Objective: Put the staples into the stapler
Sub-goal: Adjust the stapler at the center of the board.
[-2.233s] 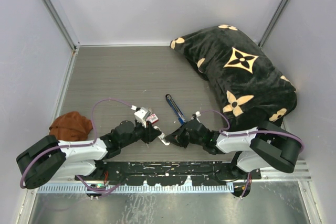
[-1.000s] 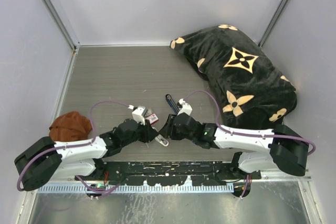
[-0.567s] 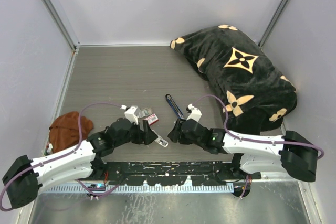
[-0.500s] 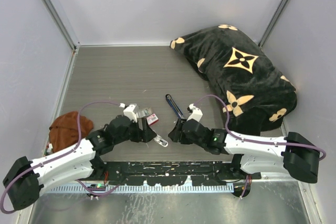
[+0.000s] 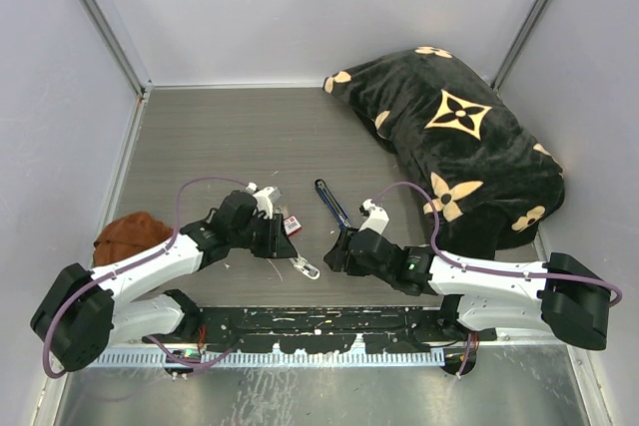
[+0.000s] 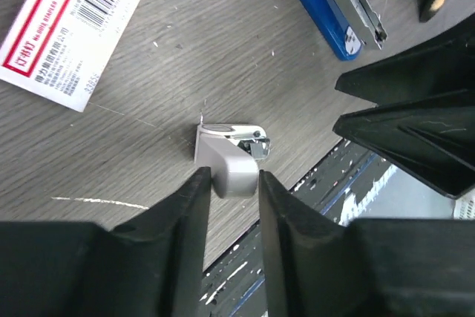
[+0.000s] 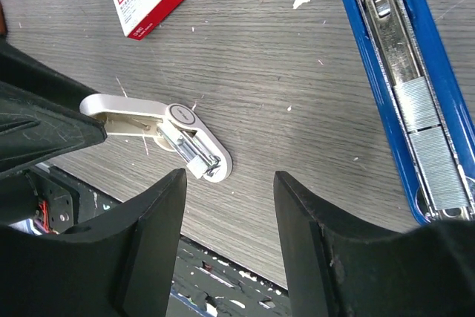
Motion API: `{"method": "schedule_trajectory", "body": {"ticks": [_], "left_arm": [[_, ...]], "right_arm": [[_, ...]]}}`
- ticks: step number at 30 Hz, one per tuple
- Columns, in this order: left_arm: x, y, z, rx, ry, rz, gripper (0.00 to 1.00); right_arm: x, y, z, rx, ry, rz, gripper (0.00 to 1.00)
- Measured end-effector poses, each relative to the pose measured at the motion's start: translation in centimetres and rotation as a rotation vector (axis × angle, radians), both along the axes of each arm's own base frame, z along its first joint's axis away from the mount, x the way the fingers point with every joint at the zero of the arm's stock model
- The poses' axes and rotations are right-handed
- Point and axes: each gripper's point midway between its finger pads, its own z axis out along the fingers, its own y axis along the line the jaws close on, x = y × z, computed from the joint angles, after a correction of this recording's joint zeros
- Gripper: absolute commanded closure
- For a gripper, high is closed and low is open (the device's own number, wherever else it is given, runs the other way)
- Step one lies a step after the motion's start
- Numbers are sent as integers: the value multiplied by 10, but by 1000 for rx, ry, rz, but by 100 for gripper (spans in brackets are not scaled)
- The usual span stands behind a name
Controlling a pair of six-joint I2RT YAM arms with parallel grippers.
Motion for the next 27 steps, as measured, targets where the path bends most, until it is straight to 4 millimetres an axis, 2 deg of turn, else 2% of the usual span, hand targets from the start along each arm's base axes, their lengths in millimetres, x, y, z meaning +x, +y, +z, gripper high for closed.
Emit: {"method": "schedule_trajectory", "body": {"ticks": [3, 11, 17, 23, 27], "left_arm": [[-5, -3, 1, -10, 11, -40, 82], [-15, -3, -4, -41, 67, -35, 99], [-28, 2, -5, -75, 54, 70, 100], [-38, 5, -4, -103, 14, 185, 100], [-34, 10, -2, -112, -2, 246, 100]], "right_arm": [[0, -2, -2, -14, 0, -4, 44], [2, -4, -15, -122, 39, -7, 48], [-4, 8, -10, -178, 37, 13, 48], [-14, 37, 5, -212, 12, 33, 51], [-19, 47, -5, -254, 28, 32, 54]]}}
